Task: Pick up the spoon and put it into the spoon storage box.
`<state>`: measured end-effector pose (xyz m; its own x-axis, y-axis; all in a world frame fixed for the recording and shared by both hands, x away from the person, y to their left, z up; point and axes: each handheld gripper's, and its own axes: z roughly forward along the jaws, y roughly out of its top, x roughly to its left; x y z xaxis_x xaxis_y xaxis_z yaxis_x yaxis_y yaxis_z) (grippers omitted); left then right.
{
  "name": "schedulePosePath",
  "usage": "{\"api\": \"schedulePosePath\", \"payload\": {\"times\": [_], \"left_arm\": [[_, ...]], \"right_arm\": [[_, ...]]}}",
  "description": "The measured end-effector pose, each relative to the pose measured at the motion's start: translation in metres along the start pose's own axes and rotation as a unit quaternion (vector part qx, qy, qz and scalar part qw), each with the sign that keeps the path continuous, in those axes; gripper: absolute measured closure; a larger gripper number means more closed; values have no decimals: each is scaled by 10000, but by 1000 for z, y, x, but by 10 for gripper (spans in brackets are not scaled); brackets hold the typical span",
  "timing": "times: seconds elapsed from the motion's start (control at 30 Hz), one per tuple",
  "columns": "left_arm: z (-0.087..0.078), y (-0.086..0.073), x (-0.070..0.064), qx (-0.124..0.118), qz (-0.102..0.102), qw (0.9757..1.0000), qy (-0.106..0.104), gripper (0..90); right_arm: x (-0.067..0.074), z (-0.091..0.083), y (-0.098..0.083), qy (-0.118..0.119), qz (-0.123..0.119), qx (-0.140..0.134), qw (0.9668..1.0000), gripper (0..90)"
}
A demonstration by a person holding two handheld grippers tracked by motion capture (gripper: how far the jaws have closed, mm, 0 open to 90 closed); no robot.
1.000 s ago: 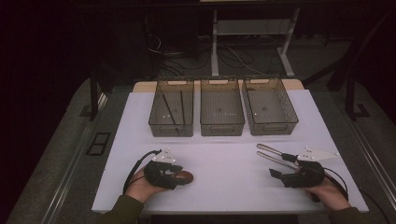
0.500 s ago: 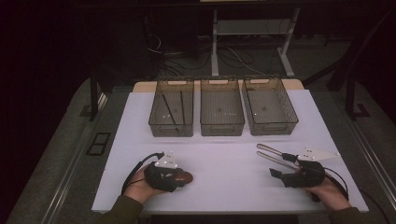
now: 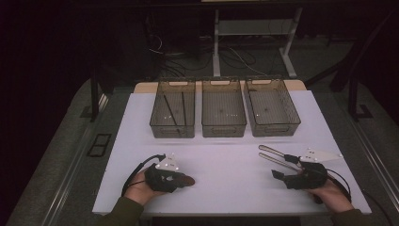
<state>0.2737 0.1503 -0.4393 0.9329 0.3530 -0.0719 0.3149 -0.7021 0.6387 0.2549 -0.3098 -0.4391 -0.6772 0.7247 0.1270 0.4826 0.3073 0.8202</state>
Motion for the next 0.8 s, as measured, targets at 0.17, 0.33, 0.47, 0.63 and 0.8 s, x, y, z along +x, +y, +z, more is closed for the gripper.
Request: {"api": "schedulePosePath", "payload": {"times": [0.17,0.33,0.47,0.63,0.8], "left_arm": [[1,1,-2,22,32,10000,-76,730],[1,1,-2,29,28,9999,-134,777],[1,2,-1,64,7,9999,-150,790],[0,3,-1,29,-73,9999,-137,793],[-2,6,0,-33,-190,9998,-70,794]], "right_arm": [[0,0,0,4,0,3,10000,177],[0,0,0,4,0,4,10000,177],[0,0,0,14,0,2,10000,177],[0,0,0,20,15,6,10000,177],[0,1,0,7,-22,-2,10000,177]]}}
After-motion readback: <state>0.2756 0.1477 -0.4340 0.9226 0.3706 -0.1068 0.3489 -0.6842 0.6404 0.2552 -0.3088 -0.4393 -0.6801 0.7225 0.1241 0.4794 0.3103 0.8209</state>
